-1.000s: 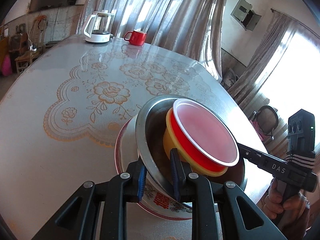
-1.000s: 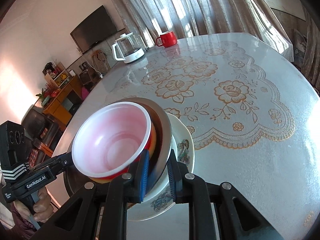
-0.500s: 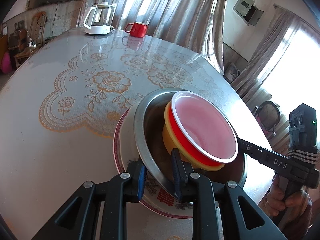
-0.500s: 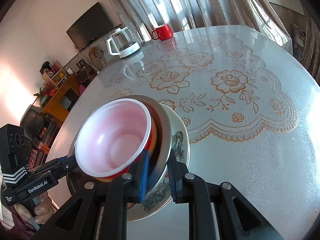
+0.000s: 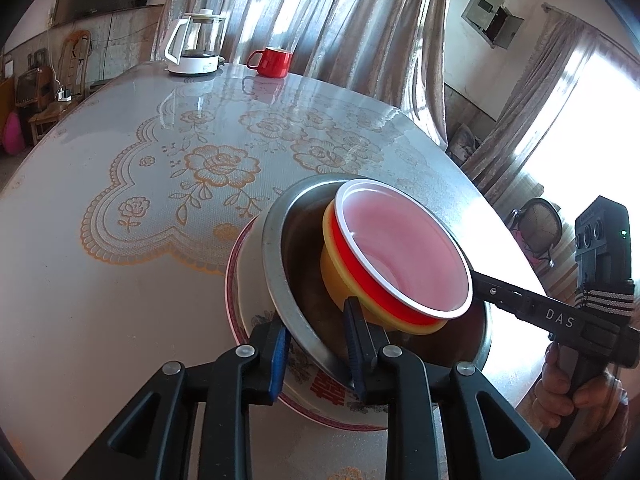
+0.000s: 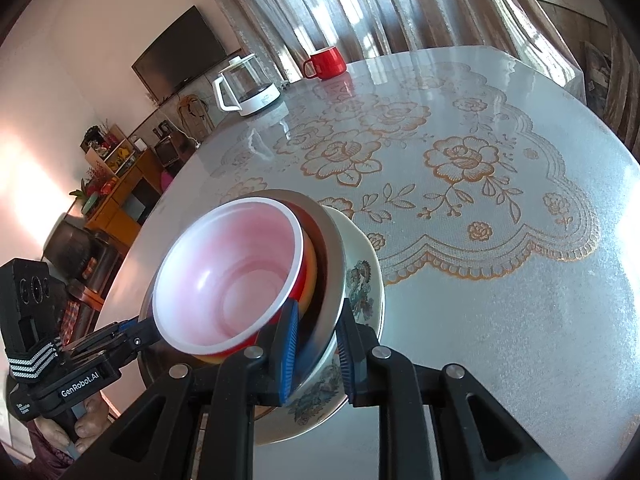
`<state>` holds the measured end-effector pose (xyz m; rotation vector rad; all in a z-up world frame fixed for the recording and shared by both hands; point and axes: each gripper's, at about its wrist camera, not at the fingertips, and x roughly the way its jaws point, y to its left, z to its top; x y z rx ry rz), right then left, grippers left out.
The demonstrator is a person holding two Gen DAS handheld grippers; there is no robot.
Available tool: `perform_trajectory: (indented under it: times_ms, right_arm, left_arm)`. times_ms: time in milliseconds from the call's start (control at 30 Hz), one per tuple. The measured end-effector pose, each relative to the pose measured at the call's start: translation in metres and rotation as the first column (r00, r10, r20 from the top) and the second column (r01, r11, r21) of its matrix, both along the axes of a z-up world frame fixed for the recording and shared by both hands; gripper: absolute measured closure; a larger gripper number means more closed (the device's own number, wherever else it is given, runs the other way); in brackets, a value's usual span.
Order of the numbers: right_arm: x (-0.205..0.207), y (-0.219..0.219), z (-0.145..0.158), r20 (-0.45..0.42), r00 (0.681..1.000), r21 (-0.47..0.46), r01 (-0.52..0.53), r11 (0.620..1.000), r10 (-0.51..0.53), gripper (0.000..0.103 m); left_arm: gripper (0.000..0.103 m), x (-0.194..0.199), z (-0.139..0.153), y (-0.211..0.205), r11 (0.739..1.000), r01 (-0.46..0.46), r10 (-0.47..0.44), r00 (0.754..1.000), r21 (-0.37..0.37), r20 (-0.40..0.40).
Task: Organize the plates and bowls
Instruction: 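Lower the steel basin onto the top plate of the stack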
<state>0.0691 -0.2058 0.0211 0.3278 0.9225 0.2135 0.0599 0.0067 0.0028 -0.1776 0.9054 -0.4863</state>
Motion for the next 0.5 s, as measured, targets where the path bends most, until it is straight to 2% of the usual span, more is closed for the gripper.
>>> perform_trajectory:
  times_ms: [200,500]
  right_arm:
    - [-0.0008,0.0011,0.0014,0.001,1.0,0.013,-0.005,1.0,0.005,0.078]
    - [-0.0031,0.003,0.0008,0.012,1.0,-0.004,-0.003,1.0,0.003,0.081]
  left_arm:
    - [0.077,-0.004,0.0021,0.002,1.0,-0.007,0.007,1.0,0.007,0.011]
    - [0.076,-0.0067,0.0039,0.0029,1.0,-0.009,0.008,1.0,0.025,0.03]
